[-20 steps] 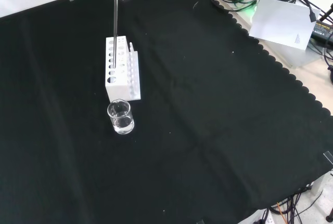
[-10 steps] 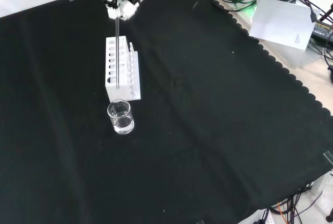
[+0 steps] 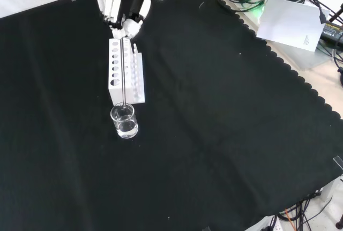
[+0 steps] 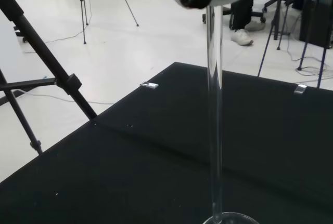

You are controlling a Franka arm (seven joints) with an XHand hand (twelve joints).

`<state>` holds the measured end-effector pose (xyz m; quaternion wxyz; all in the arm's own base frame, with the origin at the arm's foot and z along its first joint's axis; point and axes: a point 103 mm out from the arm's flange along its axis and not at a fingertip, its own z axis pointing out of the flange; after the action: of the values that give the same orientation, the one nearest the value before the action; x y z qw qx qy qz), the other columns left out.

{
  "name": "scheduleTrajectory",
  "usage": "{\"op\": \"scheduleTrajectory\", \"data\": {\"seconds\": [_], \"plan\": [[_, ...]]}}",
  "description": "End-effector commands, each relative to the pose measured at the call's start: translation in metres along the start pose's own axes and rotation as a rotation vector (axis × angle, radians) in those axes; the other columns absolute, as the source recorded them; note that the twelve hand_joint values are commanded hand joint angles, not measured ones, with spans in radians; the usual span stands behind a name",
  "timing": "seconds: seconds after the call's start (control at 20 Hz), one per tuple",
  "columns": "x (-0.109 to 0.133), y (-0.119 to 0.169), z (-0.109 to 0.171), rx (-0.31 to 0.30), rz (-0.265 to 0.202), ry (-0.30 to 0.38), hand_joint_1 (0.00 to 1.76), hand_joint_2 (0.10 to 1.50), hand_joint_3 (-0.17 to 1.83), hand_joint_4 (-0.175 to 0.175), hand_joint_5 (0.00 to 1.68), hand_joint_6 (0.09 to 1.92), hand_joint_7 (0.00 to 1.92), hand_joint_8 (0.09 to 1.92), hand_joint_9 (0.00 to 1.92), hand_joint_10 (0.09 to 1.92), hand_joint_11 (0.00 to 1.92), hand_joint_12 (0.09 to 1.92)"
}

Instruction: Stir in the beaker to the left of the white test tube rack with the glass rod.

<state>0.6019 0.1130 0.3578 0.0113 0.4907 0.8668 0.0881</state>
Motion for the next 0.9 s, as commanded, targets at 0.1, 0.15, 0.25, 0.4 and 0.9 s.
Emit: {"op": "scheduleTrajectory", "data": {"seconds": [0.1,0.15,0.25,0.4,0.9], "plan": [[-0.009,0.013,0.017,0.015,-0.022,0.028,1.3,0.94,0.28,-0.175,1.13,0.49,1.08,1.19,1.71,0.77,1.65,0.67],[-0.01,0.014,0.02,0.019,-0.026,0.03,1.3,0.94,0.28,-0.175,1.13,0.48,1.08,1.19,1.71,0.77,1.65,0.67],[-0.014,0.016,0.025,0.024,-0.028,0.026,1.3,0.94,0.28,-0.175,1.13,0.48,1.08,1.19,1.71,0.77,1.65,0.67],[-0.022,0.018,0.032,0.034,-0.021,0.03,1.3,0.94,0.27,-0.175,1.13,0.48,1.08,1.19,1.71,0.76,1.65,0.67],[-0.031,0.018,0.07,0.083,-0.009,0.05,1.3,0.94,0.27,-0.175,1.13,0.48,1.09,1.19,1.72,0.76,1.65,0.67]]}}
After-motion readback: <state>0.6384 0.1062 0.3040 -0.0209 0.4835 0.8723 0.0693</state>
